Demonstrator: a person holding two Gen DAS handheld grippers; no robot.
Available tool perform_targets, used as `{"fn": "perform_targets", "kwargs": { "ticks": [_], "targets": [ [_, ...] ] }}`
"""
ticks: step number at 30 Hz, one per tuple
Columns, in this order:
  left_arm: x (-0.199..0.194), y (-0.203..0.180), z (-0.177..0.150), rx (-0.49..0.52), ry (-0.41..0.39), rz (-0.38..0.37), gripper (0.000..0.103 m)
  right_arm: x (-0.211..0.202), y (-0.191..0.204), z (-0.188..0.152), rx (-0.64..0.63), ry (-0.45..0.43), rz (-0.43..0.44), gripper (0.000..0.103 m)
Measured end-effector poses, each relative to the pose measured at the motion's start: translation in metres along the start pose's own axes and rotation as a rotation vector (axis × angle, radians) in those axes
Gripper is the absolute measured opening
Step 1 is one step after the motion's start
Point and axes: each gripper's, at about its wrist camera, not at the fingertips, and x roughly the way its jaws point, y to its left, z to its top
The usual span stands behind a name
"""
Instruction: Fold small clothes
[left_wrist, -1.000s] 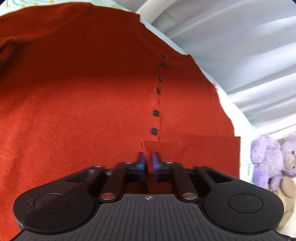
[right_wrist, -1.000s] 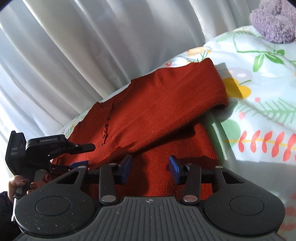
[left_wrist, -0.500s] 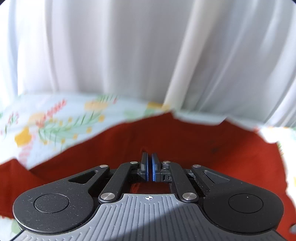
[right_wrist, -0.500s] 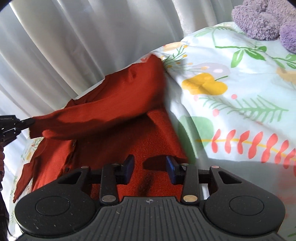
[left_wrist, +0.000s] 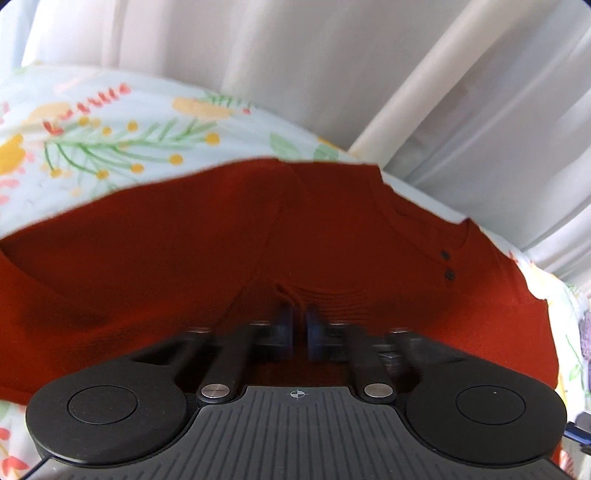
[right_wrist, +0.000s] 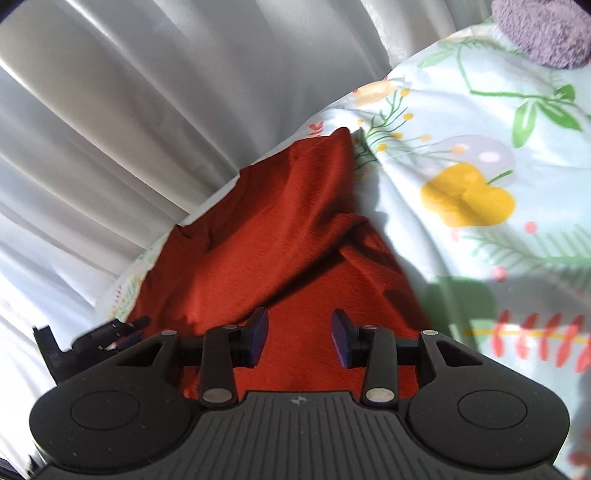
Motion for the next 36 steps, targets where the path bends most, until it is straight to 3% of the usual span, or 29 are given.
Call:
{"fn": "perform_targets", "kwargs": {
  "ticks": [3,7,12,16,17,18,19,23,26,29,31,33,36],
  "targets": [
    [-0.011,-0.012,0.008,0.042,-0.063,-0.021,0.006,0.017,0.006,0.004,0.016,0.002,0.0,0.037],
    [-0.051,-0.027,0.034,0.074,-0.241,-0.072,0.006,0.041,0.002,0.011,0.096,-0.001,0.005,0.037],
    [-0.081,-0.041,0.048,0.164,-0.402,0.009,0.006,0.062,-0.013,0.021,0.242,-0.076,-0.002,0.041],
    [-0.072,-0.039,0.052,0.17,-0.383,0.051,0.005,0.083,-0.019,0.027,0.321,-0.098,0.014,0.039],
    [-0.068,-0.039,0.051,0.169,-0.371,0.054,0.005,0.088,-0.019,0.027,0.326,-0.101,0.006,0.032],
    [-0.064,-0.039,0.05,0.165,-0.363,0.053,0.005,0.091,-0.018,0.029,0.314,-0.106,-0.01,0.016],
    [-0.06,-0.039,0.047,0.163,-0.354,0.048,0.005,0.095,-0.017,0.031,0.294,-0.105,-0.046,0.007],
    [-0.037,-0.048,0.032,0.219,-0.337,0.075,0.004,0.08,-0.022,0.025,0.264,-0.271,-0.103,0.005],
    [-0.028,-0.041,0.03,0.227,-0.316,0.085,0.004,0.081,-0.028,0.019,0.247,-0.256,-0.094,0.005],
    [-0.029,-0.03,0.03,0.213,-0.323,0.097,0.004,0.067,-0.017,0.023,0.121,-0.19,-0.065,0.012],
    [-0.028,-0.024,0.033,0.195,-0.321,0.093,0.004,0.05,-0.008,0.027,0.034,-0.239,-0.059,0.013],
    [-0.026,-0.024,0.032,0.183,-0.313,0.087,0.004,0.046,0.001,0.036,-0.034,-0.295,-0.122,0.028],
    [-0.024,-0.03,0.03,0.211,-0.322,0.09,0.004,0.076,0.009,0.06,-0.102,-0.229,-0.202,0.04]
  ]
}}
